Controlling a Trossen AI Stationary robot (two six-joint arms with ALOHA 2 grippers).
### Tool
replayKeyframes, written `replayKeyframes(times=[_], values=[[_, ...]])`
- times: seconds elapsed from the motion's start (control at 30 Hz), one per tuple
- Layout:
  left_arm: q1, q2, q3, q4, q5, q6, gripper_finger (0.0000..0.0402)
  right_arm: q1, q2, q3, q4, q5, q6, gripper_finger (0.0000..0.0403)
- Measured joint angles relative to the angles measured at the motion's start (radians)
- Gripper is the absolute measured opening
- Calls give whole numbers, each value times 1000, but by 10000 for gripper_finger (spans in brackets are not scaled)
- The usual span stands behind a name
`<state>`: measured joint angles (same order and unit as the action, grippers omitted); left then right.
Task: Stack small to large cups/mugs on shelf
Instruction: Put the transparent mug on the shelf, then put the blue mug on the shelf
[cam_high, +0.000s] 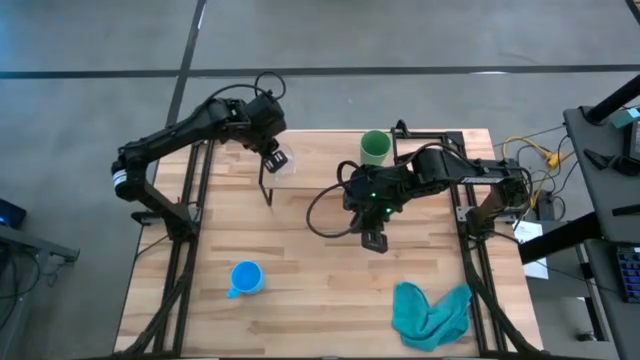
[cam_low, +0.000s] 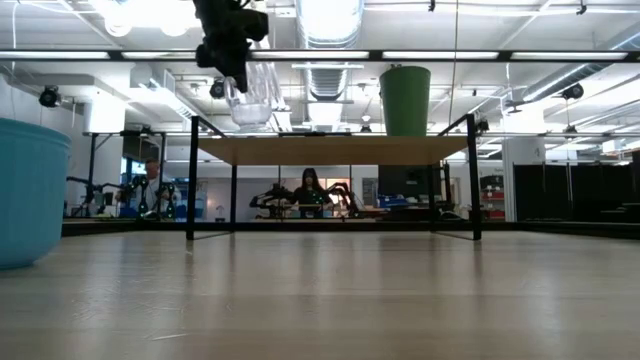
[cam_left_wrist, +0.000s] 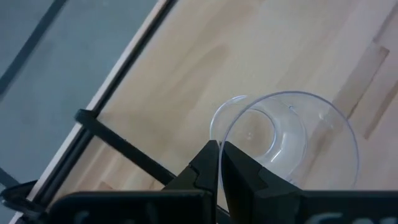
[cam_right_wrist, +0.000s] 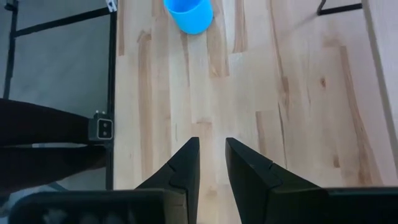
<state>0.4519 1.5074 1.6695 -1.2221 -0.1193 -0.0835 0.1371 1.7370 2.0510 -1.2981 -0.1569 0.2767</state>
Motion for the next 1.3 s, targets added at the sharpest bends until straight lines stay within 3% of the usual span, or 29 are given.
replayKeyframes(times=[0.9, 1.3], values=[[27, 44, 0, 2, 12, 54, 1, 0, 0, 0, -1, 4, 0, 73], [27, 44, 0, 16, 14, 92, 73, 0, 0, 0, -1, 3, 0, 73]])
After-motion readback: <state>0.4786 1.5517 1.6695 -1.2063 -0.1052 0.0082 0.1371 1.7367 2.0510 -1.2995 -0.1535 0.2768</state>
